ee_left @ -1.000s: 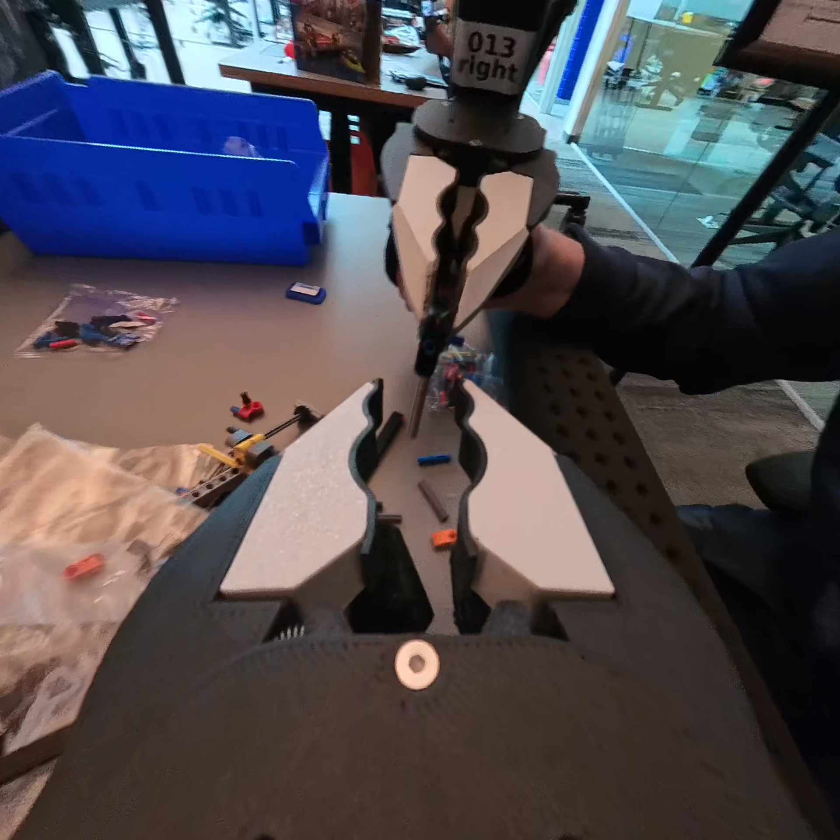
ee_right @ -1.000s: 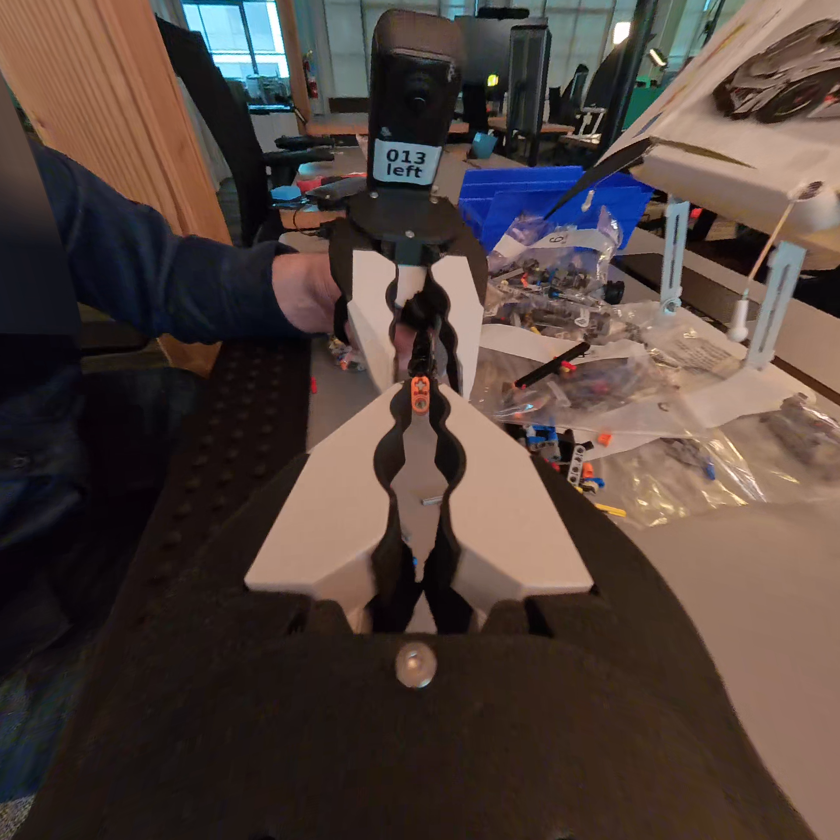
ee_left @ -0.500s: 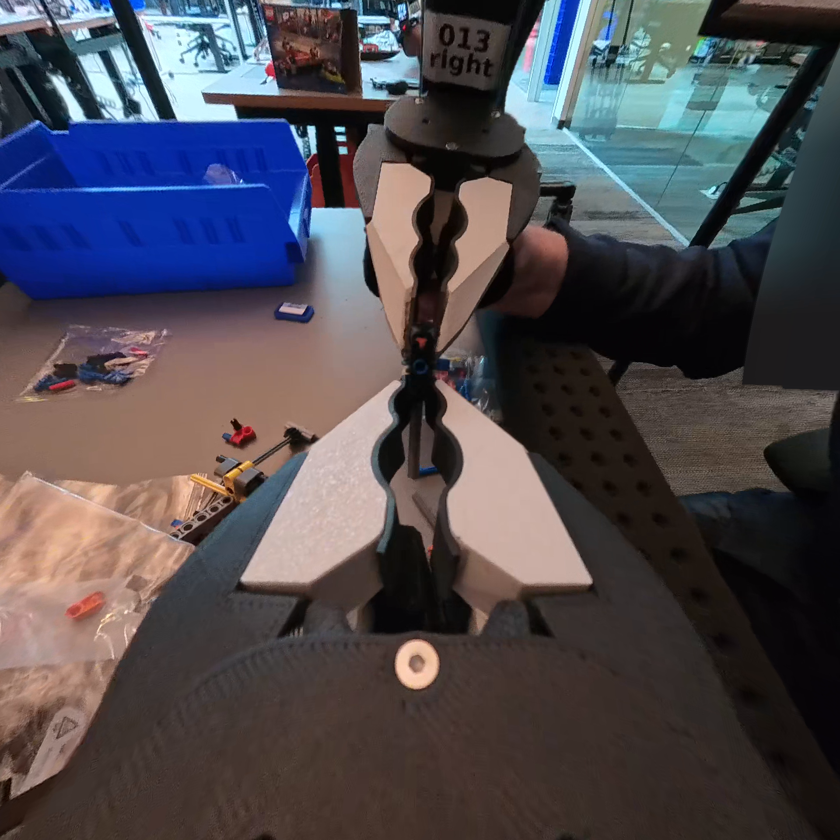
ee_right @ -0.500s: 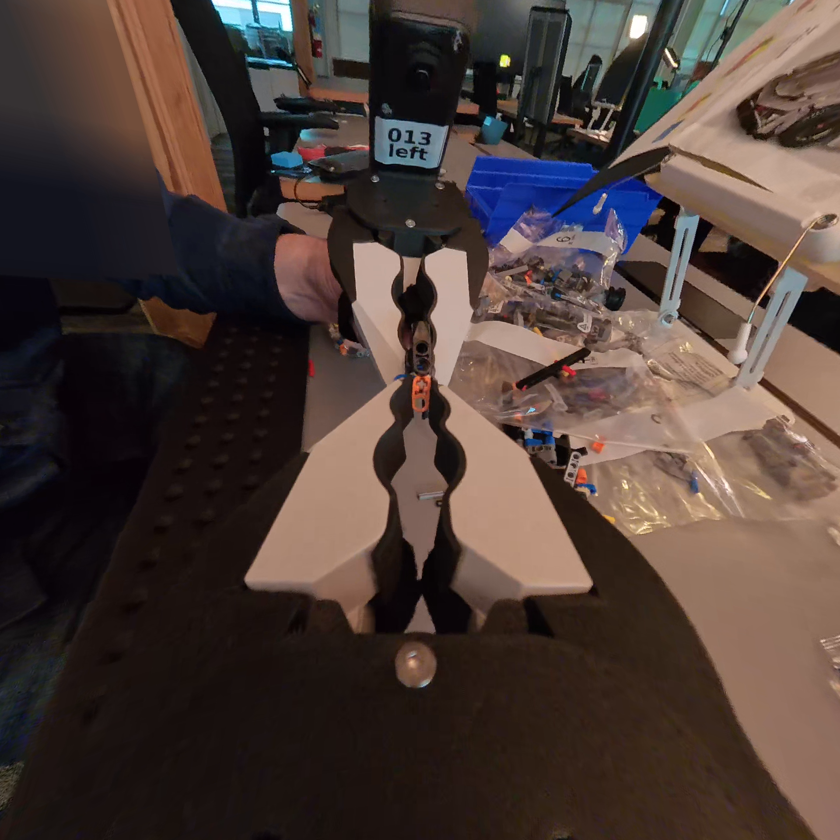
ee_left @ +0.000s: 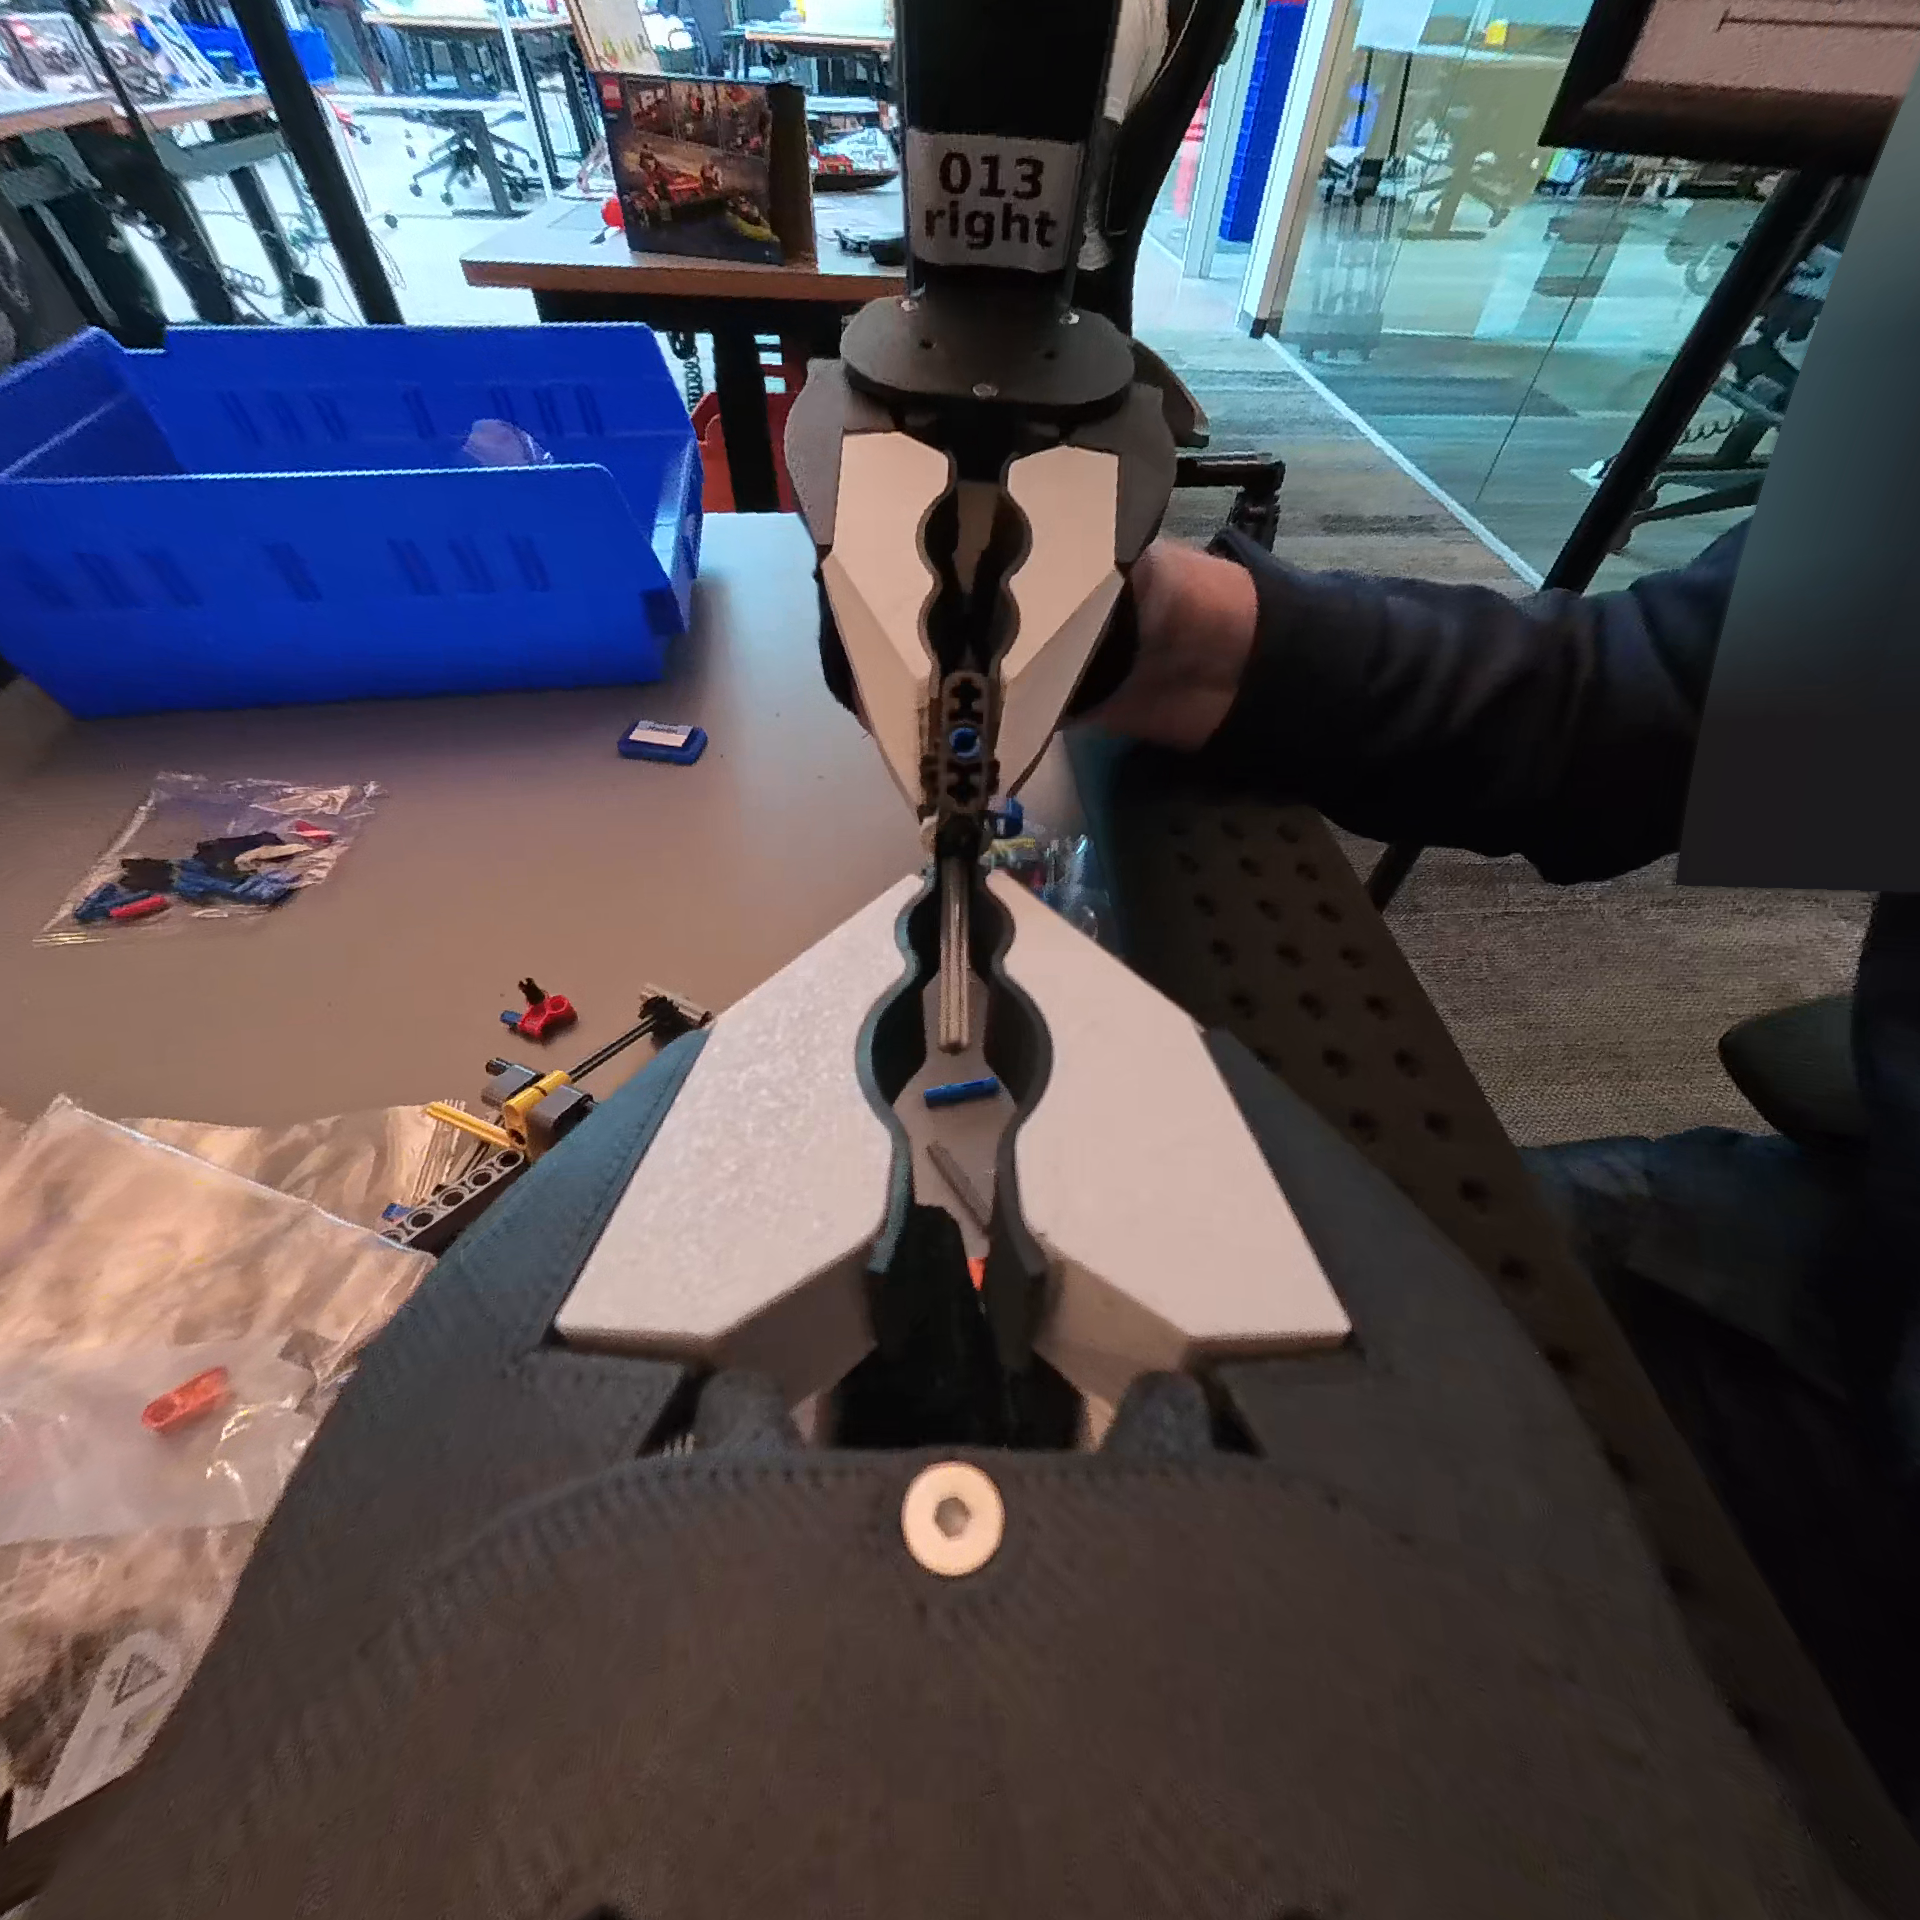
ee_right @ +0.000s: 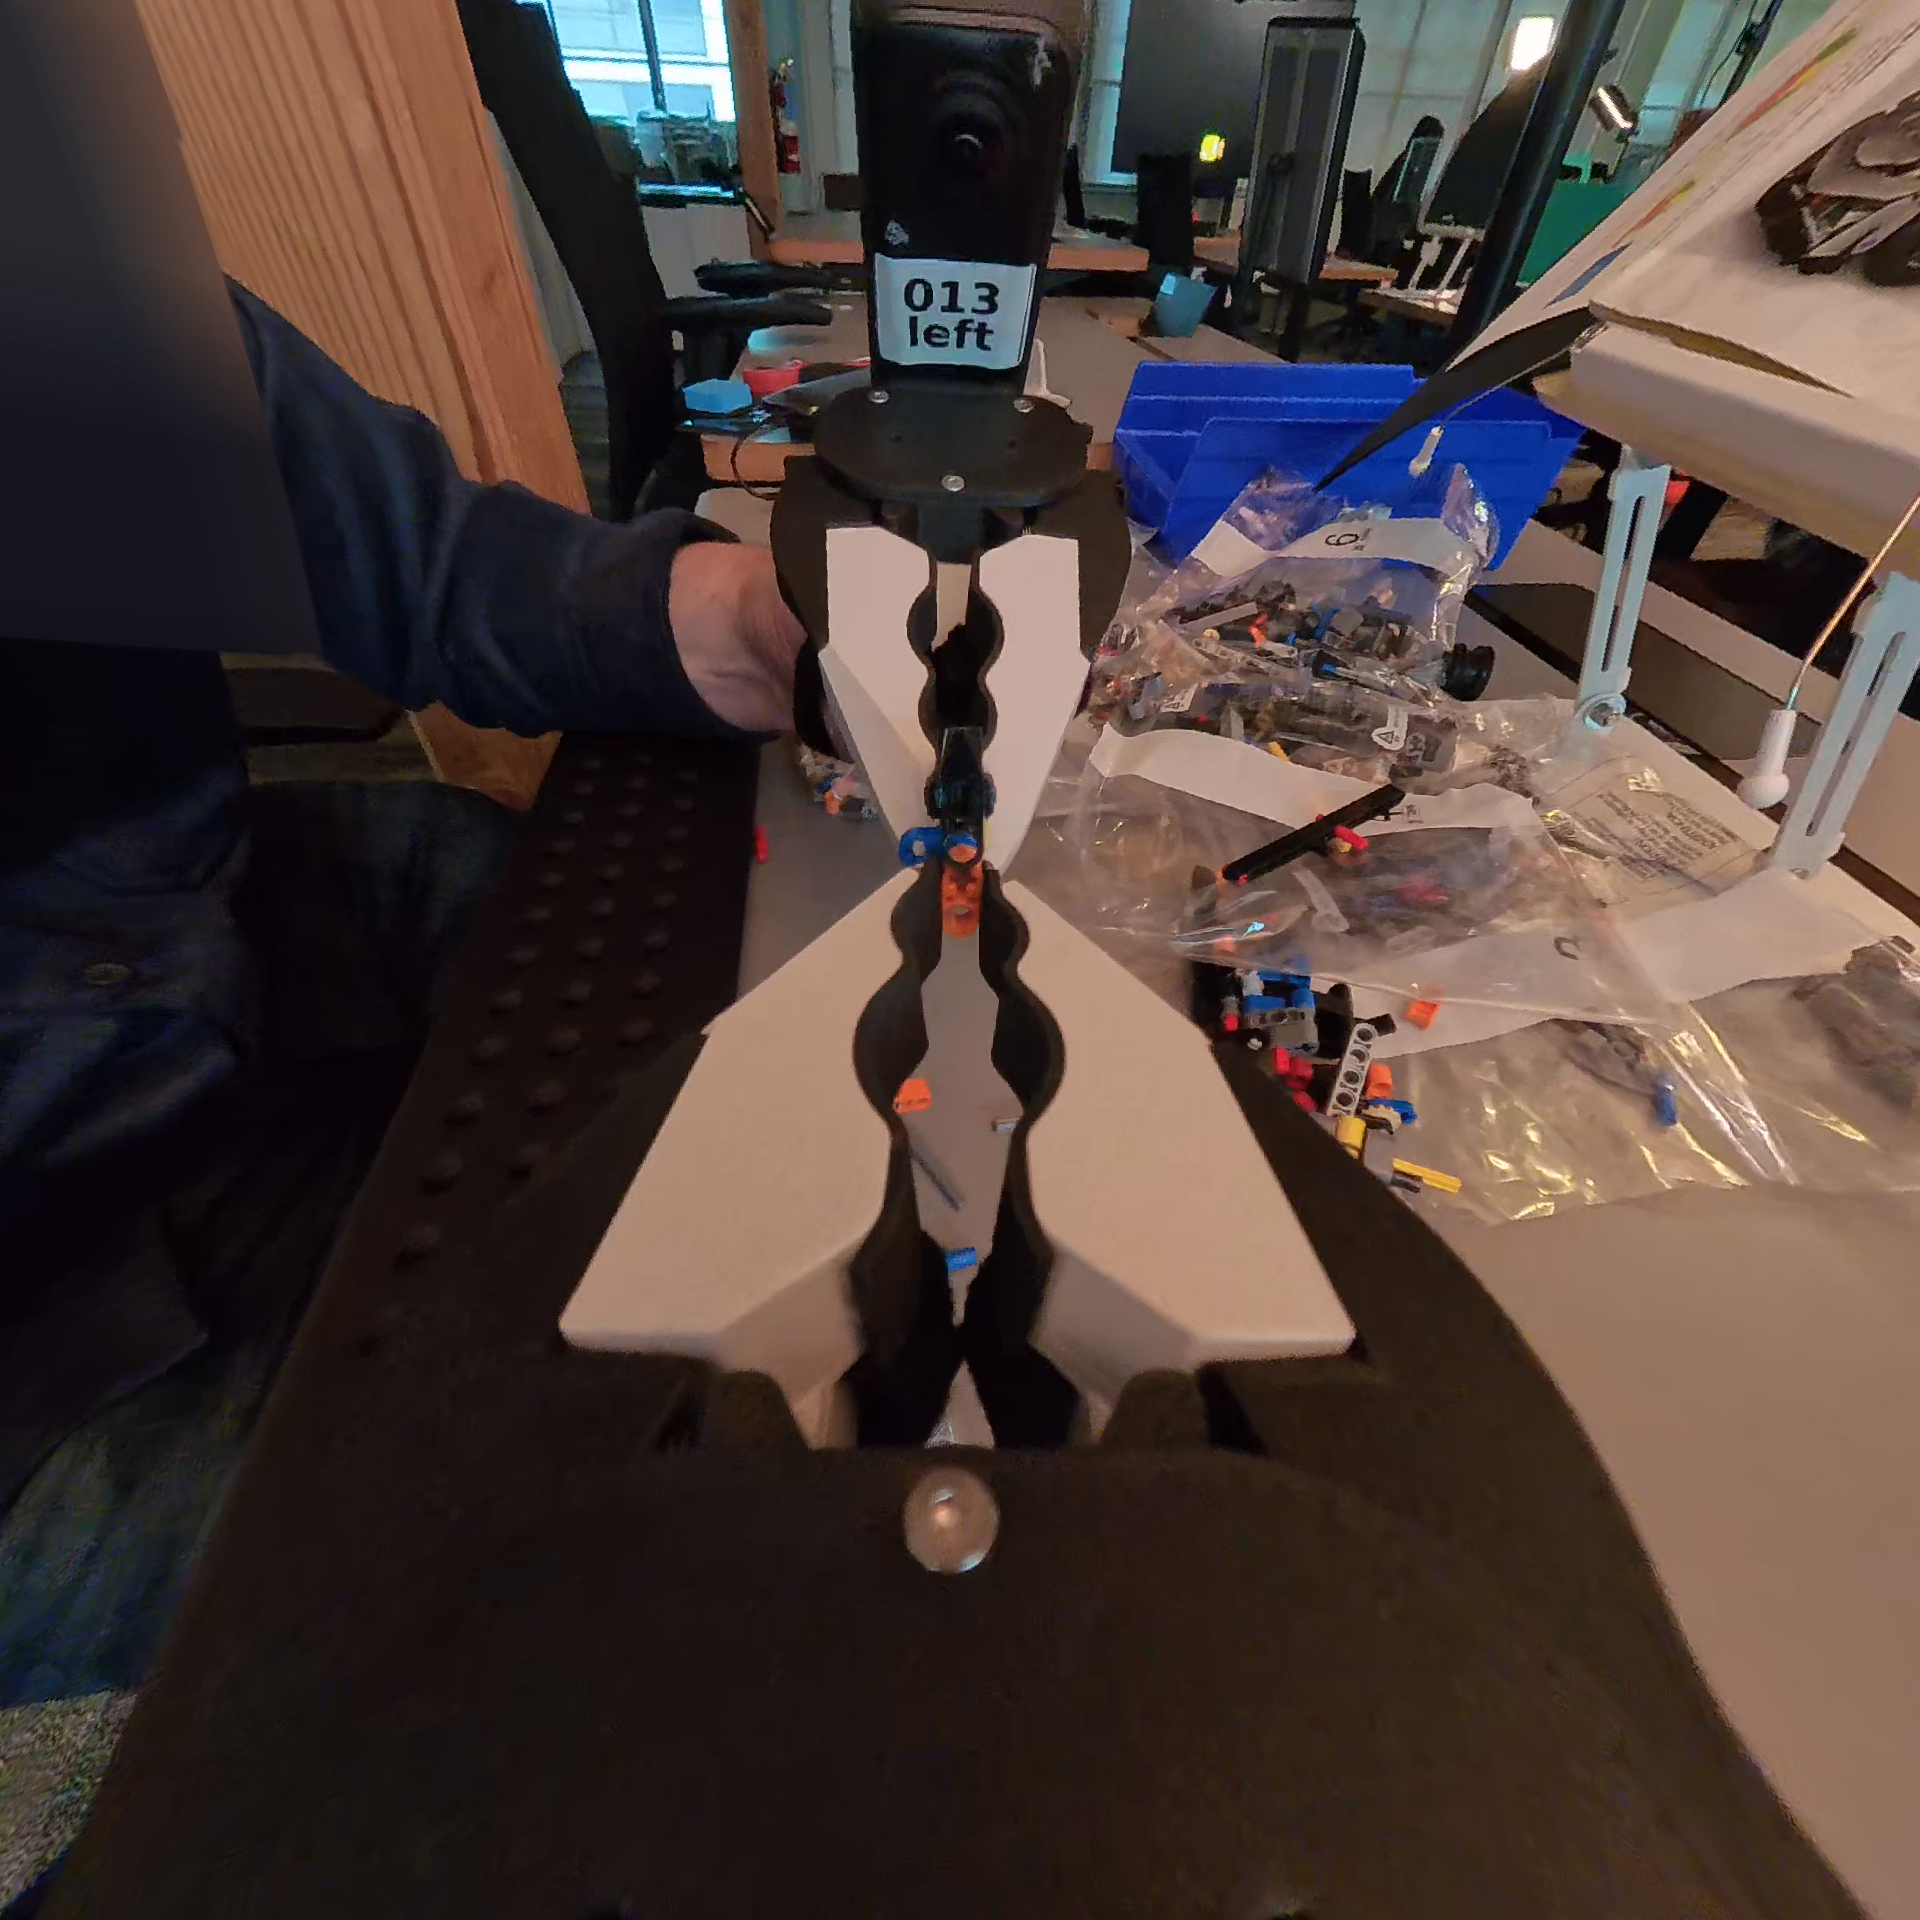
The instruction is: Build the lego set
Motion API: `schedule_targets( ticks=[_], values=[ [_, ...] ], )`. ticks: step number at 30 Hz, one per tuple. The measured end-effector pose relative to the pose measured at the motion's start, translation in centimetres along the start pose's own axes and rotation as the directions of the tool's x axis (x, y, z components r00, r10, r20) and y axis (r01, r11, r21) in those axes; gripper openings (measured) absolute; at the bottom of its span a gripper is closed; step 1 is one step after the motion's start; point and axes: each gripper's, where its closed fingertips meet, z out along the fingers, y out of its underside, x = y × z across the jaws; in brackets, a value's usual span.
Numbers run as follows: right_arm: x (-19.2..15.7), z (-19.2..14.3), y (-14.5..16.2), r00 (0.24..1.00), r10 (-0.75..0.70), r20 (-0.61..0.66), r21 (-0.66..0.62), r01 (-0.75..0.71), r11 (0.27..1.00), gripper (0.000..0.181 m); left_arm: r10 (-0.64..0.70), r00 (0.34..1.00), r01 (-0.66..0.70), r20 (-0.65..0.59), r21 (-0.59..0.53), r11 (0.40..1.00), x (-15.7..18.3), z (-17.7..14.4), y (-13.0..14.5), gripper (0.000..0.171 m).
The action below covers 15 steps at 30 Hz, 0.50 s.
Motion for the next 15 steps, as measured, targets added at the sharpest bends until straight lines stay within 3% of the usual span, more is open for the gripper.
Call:
schedule_targets(
  ticks=[1,3,6,7,10,15],
  values=[
    [0.1,0.1,0.0,1.0,0.004,-0.007,0.005,-0.004,1.0,0.005,-0.008,1.0,0.008,0.005,0.008,1.0,-0.2,0.0,0.0,0.006],
    [0.6,0.1,0.2,1.0,0.005,-0.023,-0.002,-0.005,1.0,0.005,-0.022,0.999,0.022,0.027,0.004,1.0,-0.6,0.0,0.1,0.033],
    [0.3,0.3,0.2,1.0,-0.008,-0.015,-0.004,0.008,1.0,0.005,-0.01,1.0,0.01,0.022,0.007,1.0,-0.3,0.3,-0.1,0.043],
    [0.2,0.5,0.3,1.0,-0.02,-0.017,-0.019,0.019,1.0,0.005,-0.009,1.0,0.009,0.024,0.01,1.0,-0.3,0.4,-0.1,0.043],
    [-0.1,0.8,0.4,0.999,-0.043,-0.009,-0.032,0.042,0.999,0.005,-0.01,1.0,0.009,-0.028,-0.013,1.0,0.4,0.9,0.5,0.018],
    [-0.2,0.8,0.6,0.997,-0.077,-0.027,-0.06,0.075,0.995,0.005,0.005,1.0,-0.005,-0.024,-0.023,1.0,0.4,0.8,0.7,0.017]
  ],
)
